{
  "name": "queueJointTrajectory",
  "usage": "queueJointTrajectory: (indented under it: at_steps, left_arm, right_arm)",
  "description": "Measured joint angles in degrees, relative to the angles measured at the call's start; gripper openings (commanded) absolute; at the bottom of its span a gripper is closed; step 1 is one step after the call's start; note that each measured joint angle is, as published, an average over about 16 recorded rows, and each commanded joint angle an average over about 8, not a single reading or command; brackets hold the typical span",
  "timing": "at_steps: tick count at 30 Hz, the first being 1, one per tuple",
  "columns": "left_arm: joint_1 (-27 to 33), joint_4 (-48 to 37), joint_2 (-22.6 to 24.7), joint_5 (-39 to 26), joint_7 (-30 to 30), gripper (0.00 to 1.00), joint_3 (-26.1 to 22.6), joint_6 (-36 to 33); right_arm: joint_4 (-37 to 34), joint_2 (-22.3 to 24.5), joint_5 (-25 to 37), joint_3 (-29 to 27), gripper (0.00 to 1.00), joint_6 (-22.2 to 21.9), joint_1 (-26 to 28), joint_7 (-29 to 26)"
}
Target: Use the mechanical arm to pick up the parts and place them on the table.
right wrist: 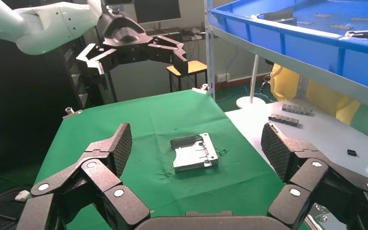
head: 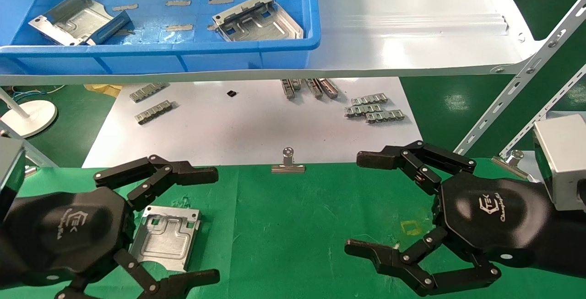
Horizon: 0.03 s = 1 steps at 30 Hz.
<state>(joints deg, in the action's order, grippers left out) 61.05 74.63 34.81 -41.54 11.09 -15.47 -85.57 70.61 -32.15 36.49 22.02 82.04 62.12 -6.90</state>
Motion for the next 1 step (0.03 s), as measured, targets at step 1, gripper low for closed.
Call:
queueJointTrajectory:
  at_steps: [1]
  left_arm:
    - [0.03,-0.07,0.01,-0.01,-0.03,1.00,-0.03,0.00]
  right_arm:
    - [0.00,0.00,0.00,0.00,1.00,0.00,0.00,0.00]
